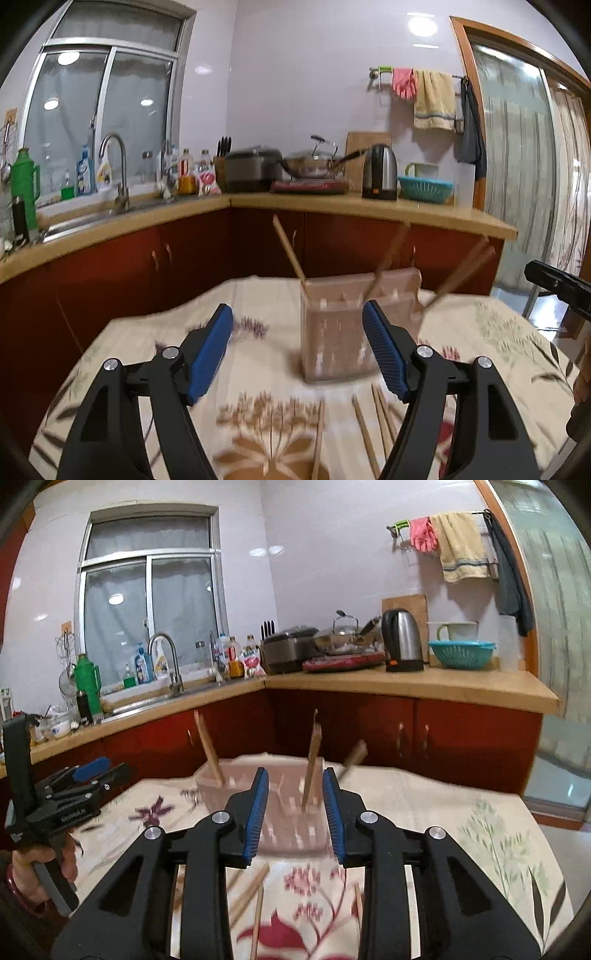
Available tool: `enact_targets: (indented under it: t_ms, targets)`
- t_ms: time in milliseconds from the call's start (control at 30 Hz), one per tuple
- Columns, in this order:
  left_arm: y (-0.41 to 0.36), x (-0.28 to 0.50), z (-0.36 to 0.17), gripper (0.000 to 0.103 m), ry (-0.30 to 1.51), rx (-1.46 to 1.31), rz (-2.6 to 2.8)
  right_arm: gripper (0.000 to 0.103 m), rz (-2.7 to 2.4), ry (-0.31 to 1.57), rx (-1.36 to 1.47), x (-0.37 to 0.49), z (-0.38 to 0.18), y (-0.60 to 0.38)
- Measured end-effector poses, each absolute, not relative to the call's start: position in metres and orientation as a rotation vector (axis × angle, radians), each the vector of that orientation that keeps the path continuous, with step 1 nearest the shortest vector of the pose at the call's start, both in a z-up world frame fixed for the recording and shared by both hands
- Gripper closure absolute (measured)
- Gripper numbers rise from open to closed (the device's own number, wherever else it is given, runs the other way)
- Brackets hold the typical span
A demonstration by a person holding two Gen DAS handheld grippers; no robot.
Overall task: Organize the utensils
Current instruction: 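Move both open tools back down to the loose chopsticks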
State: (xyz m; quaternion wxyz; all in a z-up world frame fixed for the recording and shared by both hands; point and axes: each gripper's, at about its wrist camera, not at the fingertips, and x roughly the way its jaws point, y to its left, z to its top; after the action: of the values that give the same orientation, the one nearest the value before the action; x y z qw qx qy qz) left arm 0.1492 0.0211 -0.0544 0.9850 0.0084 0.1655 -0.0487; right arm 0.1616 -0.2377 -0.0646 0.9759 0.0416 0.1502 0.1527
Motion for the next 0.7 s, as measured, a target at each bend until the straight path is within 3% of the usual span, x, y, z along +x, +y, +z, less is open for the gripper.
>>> enact_targets:
  t_ms: [700]
  targets:
    - [0.035, 0.065, -0.168, 0.032, 0.593, 0.003, -0.022, 0.074, 0.403, 0.545, -0.01, 0.061, -0.217, -0.199]
